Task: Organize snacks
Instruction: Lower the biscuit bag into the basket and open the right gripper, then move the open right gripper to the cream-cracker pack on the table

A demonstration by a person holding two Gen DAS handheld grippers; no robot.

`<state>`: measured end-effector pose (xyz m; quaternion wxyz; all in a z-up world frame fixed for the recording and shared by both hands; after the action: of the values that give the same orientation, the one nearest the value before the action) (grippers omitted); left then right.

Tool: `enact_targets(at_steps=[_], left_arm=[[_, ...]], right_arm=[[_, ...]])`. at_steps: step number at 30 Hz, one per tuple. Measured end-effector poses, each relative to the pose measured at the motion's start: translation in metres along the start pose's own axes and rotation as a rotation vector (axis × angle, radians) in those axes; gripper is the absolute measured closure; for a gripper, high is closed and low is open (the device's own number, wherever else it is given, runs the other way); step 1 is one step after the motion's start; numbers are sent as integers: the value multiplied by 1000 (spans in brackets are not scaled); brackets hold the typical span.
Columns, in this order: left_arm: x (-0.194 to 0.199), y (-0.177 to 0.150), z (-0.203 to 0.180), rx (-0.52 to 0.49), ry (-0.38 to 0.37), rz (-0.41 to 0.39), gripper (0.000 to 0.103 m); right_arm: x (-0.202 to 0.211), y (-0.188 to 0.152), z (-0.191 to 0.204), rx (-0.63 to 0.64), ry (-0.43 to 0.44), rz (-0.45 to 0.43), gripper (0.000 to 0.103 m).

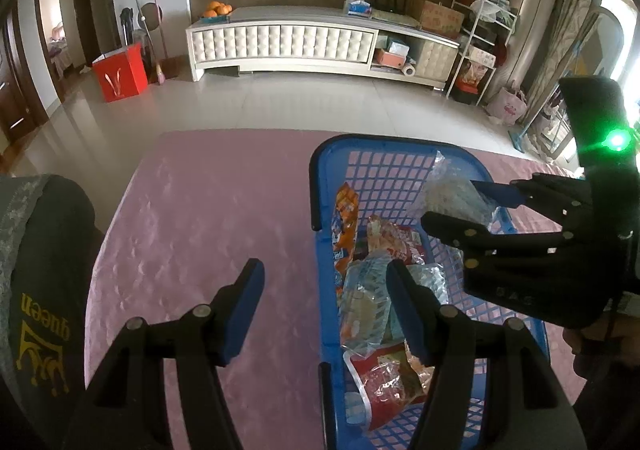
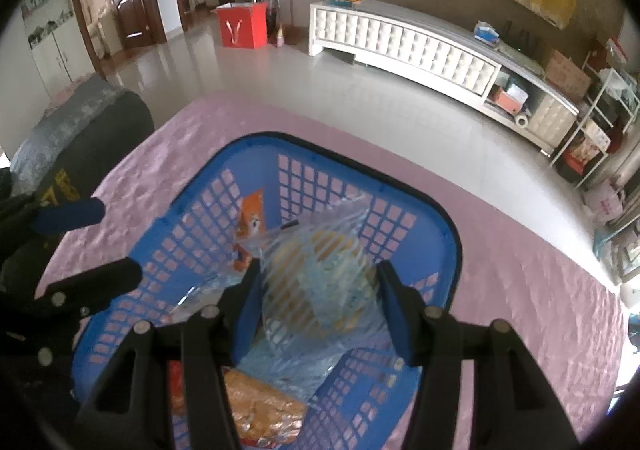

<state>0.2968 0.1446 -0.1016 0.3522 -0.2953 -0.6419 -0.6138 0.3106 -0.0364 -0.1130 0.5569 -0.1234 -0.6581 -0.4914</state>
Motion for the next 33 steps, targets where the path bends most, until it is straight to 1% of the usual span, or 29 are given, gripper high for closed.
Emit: enact_targets(at_steps=[3, 4, 5, 7, 11, 13, 14, 15, 16, 22, 26, 29, 33], left_arm=[[-2, 0, 1, 3, 3, 8, 42], [-3, 0, 1, 4, 1, 11, 42], [-4, 0, 1, 5, 1, 15, 42], [-3, 0, -1, 8, 2, 17, 42], [3, -1, -4, 7, 2, 16, 42], [7, 0, -7, 2, 10, 12, 42], [9, 0, -8, 1, 11, 11, 39], [11, 0, -10, 1, 11, 8, 33], [14, 1, -13, 1, 8, 2, 31], [23, 3, -35, -39, 0, -1, 31], [17, 3, -54, -50, -1, 24, 27], [10, 2, -68, -62, 11, 49, 27], [1, -1, -81, -82, 20, 74, 27]], right_arm=[[-6, 0, 0, 26, -10, 18, 42], [-8, 2, -3, 32, -16, 26, 37], [-9, 2, -3, 35, -25, 33, 25], [-3, 1, -6, 32, -45, 10, 15], [17, -2, -14, 0, -24, -40, 7], [26, -3, -21, -13, -25, -52, 7], [33, -5, -25, -18, -33, -59, 7], [37, -5, -26, -20, -38, -65, 7], [41, -6, -30, -24, -44, -70, 7], [62, -23, -56, -94, -55, -82, 7], [65, -37, -75, -130, -80, -68, 7], [66, -49, -90, -174, -72, -53, 7], [69, -62, -104, -195, -66, -49, 7]])
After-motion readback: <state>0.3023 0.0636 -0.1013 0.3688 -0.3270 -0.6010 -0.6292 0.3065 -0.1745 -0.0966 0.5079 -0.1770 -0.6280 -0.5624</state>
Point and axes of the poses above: each gripper's, at about its wrist camera, not at the fingertips, and x roughly against the way its jaws point, z to its left, y to its top, the point moved 3 cm from there along -x, roughly the way its jaws point, and after that the axes turned 8 degrees about y, right-handed, at the moved point
